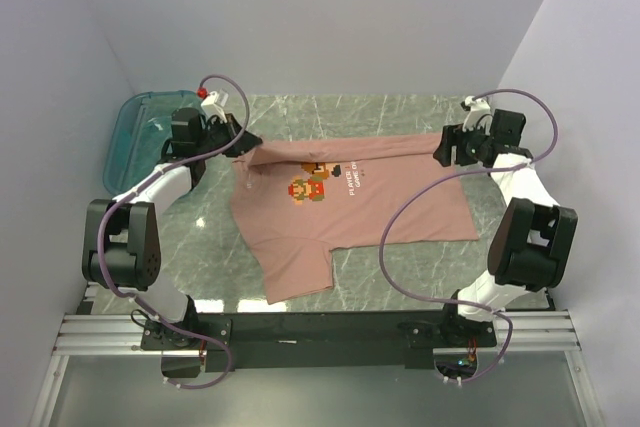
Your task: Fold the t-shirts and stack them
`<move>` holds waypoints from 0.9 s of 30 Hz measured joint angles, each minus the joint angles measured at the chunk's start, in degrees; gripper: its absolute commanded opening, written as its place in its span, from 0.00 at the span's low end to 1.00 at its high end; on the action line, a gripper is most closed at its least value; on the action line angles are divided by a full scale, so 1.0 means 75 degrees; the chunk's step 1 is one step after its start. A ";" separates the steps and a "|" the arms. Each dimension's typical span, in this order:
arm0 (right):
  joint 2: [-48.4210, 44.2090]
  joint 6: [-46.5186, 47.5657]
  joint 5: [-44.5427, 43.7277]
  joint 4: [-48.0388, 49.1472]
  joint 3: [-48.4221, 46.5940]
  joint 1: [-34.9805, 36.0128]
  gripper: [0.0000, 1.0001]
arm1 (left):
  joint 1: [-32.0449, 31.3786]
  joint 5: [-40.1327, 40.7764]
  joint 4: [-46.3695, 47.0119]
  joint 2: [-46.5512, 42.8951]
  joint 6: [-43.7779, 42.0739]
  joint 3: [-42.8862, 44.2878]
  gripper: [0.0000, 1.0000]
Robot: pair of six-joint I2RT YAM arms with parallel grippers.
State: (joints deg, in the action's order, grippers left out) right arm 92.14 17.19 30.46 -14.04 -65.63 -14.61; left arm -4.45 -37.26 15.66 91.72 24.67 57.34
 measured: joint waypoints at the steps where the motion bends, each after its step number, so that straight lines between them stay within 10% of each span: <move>1: -0.0067 -0.0012 0.0085 -0.0044 0.0055 0.0000 0.78 | -0.0012 0.0000 -0.0070 0.0003 -0.0017 -0.0003 0.02; 10: -0.0440 -0.0102 0.0393 -0.0172 0.0417 -0.0003 0.78 | -0.0184 0.0032 -0.0874 -0.0003 -0.0478 -0.0096 0.15; 14: -0.0458 -0.0143 0.0469 -0.0201 0.0455 -0.0003 0.78 | -0.0245 -0.0012 -0.1690 -0.0099 -0.0953 -0.0117 0.49; 20: -0.0705 -0.0175 0.0615 -0.0221 0.0568 -0.0047 0.78 | -0.0338 0.0181 -0.2728 -0.1693 -0.1504 -0.0842 0.71; 27: -0.0729 -0.0172 0.0880 -0.0265 0.0568 -0.0085 0.78 | -0.0356 0.0752 -0.2442 -0.2771 -0.1539 -0.0854 0.70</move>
State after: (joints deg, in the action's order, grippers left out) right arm 86.67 15.90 37.06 -16.03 -61.36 -15.25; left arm -7.11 -31.62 -2.66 70.94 13.13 50.94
